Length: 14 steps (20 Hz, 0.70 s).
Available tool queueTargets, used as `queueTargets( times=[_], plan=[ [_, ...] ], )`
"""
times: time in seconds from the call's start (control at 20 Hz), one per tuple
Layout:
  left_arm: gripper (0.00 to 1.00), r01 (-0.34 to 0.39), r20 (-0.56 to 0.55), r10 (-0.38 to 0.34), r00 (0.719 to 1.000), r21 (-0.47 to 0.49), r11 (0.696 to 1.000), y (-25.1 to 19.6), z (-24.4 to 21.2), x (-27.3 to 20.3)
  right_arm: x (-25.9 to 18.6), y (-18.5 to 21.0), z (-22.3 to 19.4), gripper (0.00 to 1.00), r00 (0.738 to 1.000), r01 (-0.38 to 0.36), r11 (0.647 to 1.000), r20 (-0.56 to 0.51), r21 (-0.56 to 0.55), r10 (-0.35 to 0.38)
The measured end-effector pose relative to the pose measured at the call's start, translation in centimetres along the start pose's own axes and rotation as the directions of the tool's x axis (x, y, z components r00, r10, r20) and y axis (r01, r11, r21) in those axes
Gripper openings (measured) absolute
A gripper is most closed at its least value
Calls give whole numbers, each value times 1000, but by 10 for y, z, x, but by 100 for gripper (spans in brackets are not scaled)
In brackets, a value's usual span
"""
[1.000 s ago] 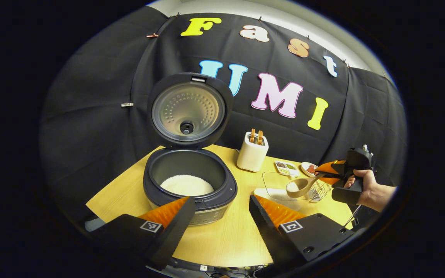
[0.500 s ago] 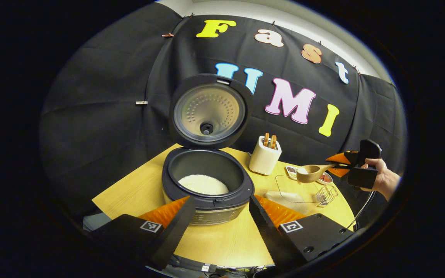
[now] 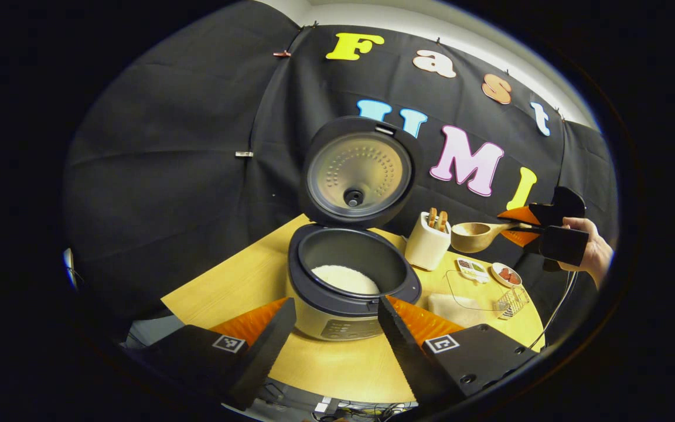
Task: Close the left gripper, press the button to open the rice cooker; take a wooden spoon from the chopstick holder with the right hand, scoop a spoonful of rice and pour it into the rice cooker, then put the wooden spoon back into the chopstick holder.
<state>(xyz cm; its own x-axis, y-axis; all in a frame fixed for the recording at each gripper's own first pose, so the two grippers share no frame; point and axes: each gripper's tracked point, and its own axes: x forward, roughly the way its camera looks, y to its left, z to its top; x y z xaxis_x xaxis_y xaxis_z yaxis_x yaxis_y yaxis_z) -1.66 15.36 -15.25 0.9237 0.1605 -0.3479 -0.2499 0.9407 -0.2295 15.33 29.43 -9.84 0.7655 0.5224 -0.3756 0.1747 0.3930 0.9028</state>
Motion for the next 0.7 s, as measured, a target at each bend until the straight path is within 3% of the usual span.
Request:
queueTargets(
  times=[0.2, 0.25, 0.35, 0.5, 0.7],
  plan=[
    [96, -18, -8, 18, 1000, -30, 999, 15, -2, -3, 20, 25, -56, 15, 996, -41, 995, -88, -94, 33],
    [92, -21, -14, 20, 1000, -39, 999, 17, -3, -2, 22, 32, -69, 14, 993, -55, 990, -108, -132, 40],
    [96, -27, -16, 27, 1000, -43, 999, 23, -3, 0, 28, 45, -93, 15, 989, -90, 968, -133, -234, 60],
    [95, -37, -14, 36, 999, -43, 998, 30, 1, 2, 37, 69, -124, 14, 981, -166, 892, -161, -420, 107],
    [95, -46, -19, 45, 999, -43, 998, 39, 0, 5, 39, 94, -166, 14, 961, -272, 724, -218, -634, 171]
  ],
)
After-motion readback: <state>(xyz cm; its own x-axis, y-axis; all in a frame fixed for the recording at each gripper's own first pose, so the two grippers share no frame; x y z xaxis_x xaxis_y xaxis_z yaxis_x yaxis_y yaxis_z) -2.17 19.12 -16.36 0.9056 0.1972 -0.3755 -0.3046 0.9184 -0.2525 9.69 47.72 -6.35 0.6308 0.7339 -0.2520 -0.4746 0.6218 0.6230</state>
